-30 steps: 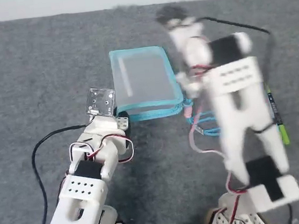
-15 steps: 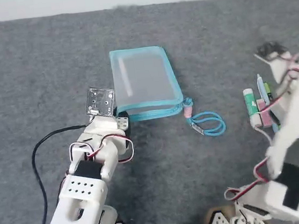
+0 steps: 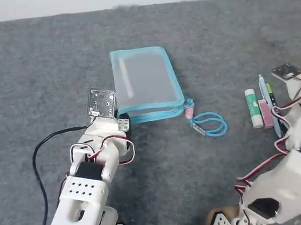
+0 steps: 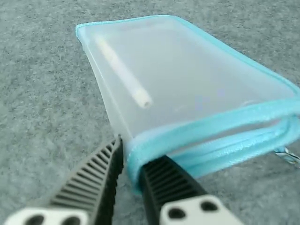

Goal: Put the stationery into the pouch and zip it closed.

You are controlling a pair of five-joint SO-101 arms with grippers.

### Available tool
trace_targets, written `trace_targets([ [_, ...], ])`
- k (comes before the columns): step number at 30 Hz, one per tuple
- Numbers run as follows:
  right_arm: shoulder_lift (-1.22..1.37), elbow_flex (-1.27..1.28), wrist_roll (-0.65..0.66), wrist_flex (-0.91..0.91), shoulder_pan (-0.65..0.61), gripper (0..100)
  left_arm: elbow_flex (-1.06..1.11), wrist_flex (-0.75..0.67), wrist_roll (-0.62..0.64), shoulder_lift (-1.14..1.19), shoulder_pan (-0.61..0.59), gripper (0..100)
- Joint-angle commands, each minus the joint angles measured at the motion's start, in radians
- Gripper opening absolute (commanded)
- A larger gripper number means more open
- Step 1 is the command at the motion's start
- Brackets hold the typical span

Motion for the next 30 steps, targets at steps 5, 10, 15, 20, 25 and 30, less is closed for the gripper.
trace_targets([
  [5,0.068,-0.005,0.014,-0.025,0.012,17.3,-0.005,-0.025,-0.009,0.0,-0.003,1],
  [10,0.12,-0.006,0.012,-0.062,0.015,16.2,-0.005,-0.025,-0.009,0.0,-0.003,1],
  [15,0.125,-0.003,0.006,-0.065,0.019,0.0,-0.005,-0.025,-0.009,0.0,-0.003,1],
  [20,0.07,-0.008,-0.055,-0.048,0.019,0.7,-0.005,-0.025,-0.009,0.0,-0.003,1],
  [25,-0.179,-0.006,-0.094,0.088,-0.007,0.6,-0.005,-0.025,-0.009,0.0,-0.003,1],
  [30,-0.498,0.0,-0.091,0.255,-0.054,0.6,-0.005,-0.025,-0.009,-0.002,-0.003,1],
])
